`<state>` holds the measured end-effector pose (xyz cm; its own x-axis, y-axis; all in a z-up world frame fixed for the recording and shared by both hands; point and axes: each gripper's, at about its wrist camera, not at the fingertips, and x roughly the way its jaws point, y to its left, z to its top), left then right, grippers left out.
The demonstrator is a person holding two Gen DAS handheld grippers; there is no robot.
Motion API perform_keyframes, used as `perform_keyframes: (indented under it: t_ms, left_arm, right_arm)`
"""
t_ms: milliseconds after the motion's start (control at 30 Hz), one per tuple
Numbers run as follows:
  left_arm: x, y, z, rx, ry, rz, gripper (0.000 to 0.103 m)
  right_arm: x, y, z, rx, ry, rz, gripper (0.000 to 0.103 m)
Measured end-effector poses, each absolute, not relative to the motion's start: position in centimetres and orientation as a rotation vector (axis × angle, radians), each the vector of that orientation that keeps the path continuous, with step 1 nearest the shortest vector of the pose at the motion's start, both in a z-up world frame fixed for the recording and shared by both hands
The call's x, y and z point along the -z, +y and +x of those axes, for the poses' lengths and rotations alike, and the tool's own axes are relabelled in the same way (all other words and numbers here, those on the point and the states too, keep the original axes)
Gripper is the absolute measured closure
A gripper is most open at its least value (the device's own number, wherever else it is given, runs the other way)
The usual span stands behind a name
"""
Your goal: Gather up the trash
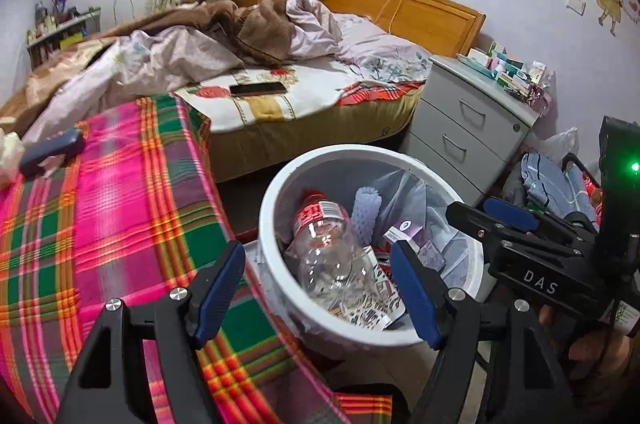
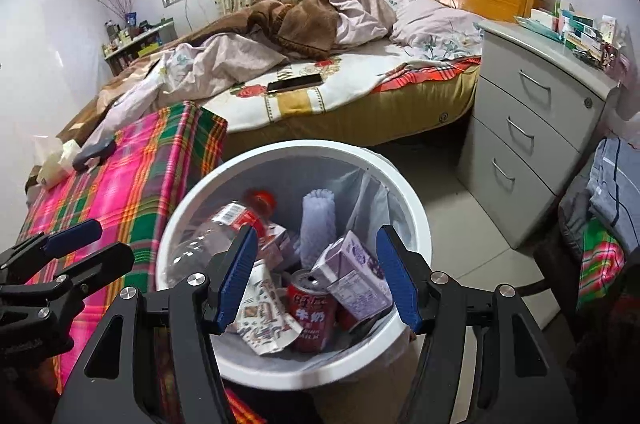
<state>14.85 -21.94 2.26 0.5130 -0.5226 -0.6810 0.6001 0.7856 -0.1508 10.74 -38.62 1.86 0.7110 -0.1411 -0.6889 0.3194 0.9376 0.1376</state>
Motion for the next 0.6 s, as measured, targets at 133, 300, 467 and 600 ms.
perform_keyframes:
  t_ms: [133, 300, 467, 600]
  left_arm:
    - [-2.6, -20.7, 13.5, 0.659, 0.761, 0.110, 0.026]
    - [-3.0, -18.9, 11.4, 0.612, 0.716, 0.128, 0.026]
    - [-3.5, -17.1, 9.5, 0.558, 0.664, 0.108, 0.026]
    - [-3.4, -15.8, 7.8, 0.503, 0.612, 0.113, 0.026]
  right_arm:
    - [-2.2, -37.3, 9.7, 0.242, 0.712, 0.251, 0.040]
    - [-2.5, -35.7, 8.2, 0.230, 0.675, 0.248, 0.040]
    - [-2.7, -33.9, 6.5, 0.227, 0.630, 0.225, 0.040]
    - [-2.6, -32.7, 5.2, 0.215, 0.585, 0.213, 0.040]
